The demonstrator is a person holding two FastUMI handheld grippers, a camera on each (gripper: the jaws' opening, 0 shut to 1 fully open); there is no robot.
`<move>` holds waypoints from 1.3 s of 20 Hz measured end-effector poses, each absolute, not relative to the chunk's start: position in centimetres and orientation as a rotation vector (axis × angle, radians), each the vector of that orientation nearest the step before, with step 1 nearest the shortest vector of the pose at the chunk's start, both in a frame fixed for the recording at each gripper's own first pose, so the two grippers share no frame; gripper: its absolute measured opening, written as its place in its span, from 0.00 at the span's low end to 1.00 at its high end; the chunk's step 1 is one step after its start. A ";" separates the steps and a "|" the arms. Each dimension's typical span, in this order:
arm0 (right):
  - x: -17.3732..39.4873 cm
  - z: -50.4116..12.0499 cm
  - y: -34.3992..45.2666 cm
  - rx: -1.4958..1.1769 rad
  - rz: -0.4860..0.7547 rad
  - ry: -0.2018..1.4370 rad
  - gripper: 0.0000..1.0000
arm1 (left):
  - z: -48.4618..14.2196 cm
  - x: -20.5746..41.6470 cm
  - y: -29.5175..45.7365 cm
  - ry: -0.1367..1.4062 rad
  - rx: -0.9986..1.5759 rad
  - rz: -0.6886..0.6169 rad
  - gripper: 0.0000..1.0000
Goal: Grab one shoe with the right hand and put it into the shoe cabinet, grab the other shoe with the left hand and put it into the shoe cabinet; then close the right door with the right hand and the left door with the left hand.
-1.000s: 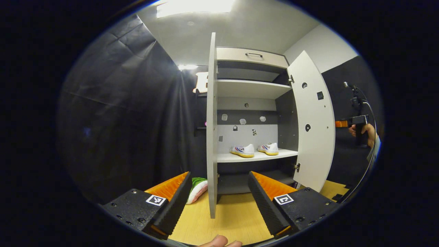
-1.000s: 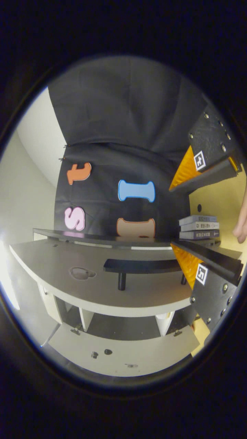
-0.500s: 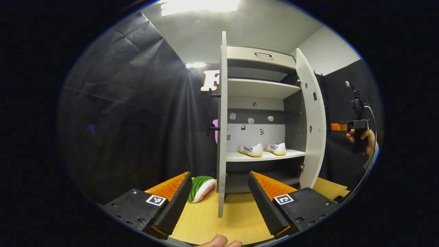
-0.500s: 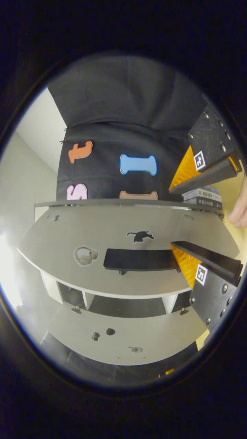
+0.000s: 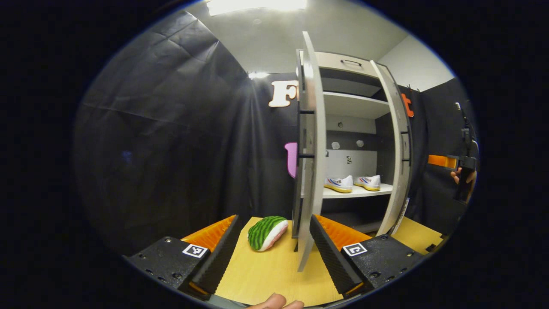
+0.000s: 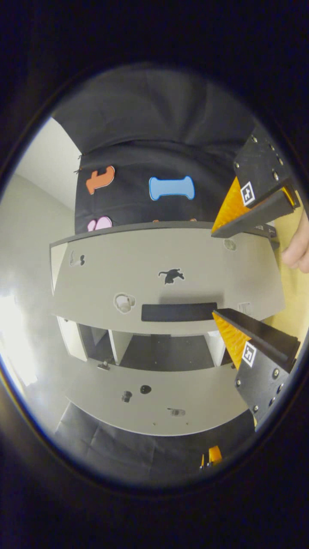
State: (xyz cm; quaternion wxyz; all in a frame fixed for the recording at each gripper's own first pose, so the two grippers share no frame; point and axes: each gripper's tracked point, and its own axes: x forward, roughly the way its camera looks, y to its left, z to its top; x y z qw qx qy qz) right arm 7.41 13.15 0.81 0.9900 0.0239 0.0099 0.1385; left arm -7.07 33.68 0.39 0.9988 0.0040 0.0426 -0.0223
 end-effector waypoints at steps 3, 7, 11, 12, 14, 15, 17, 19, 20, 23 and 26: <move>5.8 0.8 13.4 0.011 0.301 0.004 0.99 | 1.3 -4.6 35.9 0.088 0.016 0.008 0.97; 3.5 0.7 13.7 -0.006 0.322 -0.011 0.99 | 3.6 -1.6 37.8 0.059 -0.028 0.028 0.97; 1.0 1.1 14.5 -0.029 0.351 -0.037 0.99 | 6.8 1.3 39.3 0.023 -0.045 0.037 0.96; 0.4 1.0 14.7 -0.034 0.354 -0.040 0.99 | 7.6 2.1 39.1 0.019 -0.043 0.023 0.96; -1.1 0.6 15.0 -0.039 0.355 -0.043 0.99 | 9.5 3.3 38.5 0.000 -0.047 -0.022 0.92; -1.8 0.5 15.2 -0.041 0.356 -0.050 0.99 | 10.5 4.2 38.3 -0.016 -0.051 -0.038 0.92; -3.1 -0.5 15.2 -0.048 0.333 -0.035 0.99 | 11.1 5.5 37.3 -0.018 -0.048 -0.073 0.95; -4.5 -2.4 15.2 -0.052 0.322 0.010 0.99 | 10.4 6.3 36.3 0.020 -0.047 -0.098 0.92; -5.2 -3.2 15.5 -0.032 0.327 0.029 0.99 | 10.1 6.3 35.6 0.036 -0.048 -0.112 0.92; -7.5 -5.5 16.0 0.037 0.360 0.066 0.99 | 8.9 5.9 32.5 0.077 -0.085 -0.180 0.95; -8.4 -7.5 15.3 0.056 0.337 0.088 0.99 | 9.2 6.0 32.5 0.060 -0.056 -0.147 0.90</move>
